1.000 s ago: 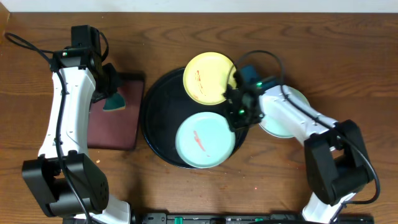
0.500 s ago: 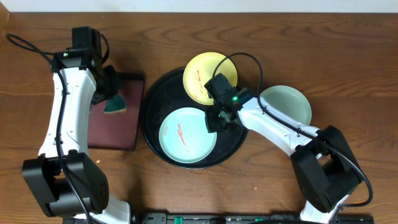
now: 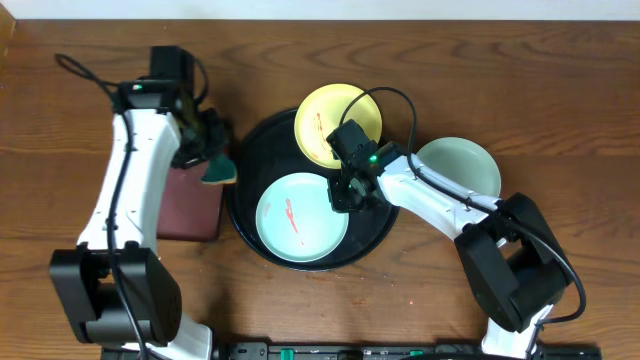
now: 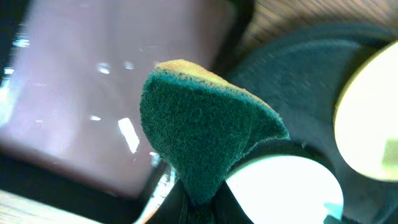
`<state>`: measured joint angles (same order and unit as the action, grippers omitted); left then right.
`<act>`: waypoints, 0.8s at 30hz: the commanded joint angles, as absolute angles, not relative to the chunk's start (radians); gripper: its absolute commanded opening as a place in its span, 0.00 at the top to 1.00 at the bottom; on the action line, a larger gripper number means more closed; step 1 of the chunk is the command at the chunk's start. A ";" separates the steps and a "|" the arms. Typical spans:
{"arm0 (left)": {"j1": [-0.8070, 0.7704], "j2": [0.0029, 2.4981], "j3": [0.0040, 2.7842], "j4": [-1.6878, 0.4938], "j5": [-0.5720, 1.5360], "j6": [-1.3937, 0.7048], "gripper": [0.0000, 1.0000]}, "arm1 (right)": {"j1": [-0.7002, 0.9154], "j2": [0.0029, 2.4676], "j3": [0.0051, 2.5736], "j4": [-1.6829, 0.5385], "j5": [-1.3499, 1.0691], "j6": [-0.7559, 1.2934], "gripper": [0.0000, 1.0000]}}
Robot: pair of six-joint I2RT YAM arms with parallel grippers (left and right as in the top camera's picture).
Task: Clean dirty plates on tray and stack at the side
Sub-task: 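Move the right gripper to grasp the lower green plate rim, then scrub the lower green plate with the sponge in the left gripper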
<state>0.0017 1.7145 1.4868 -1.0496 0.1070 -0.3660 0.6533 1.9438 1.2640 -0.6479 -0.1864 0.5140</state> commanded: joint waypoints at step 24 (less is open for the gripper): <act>-0.213 1.720 1.256 -0.975 0.162 -0.542 0.92 | 0.627 1.982 1.280 -0.628 -0.184 0.583 0.99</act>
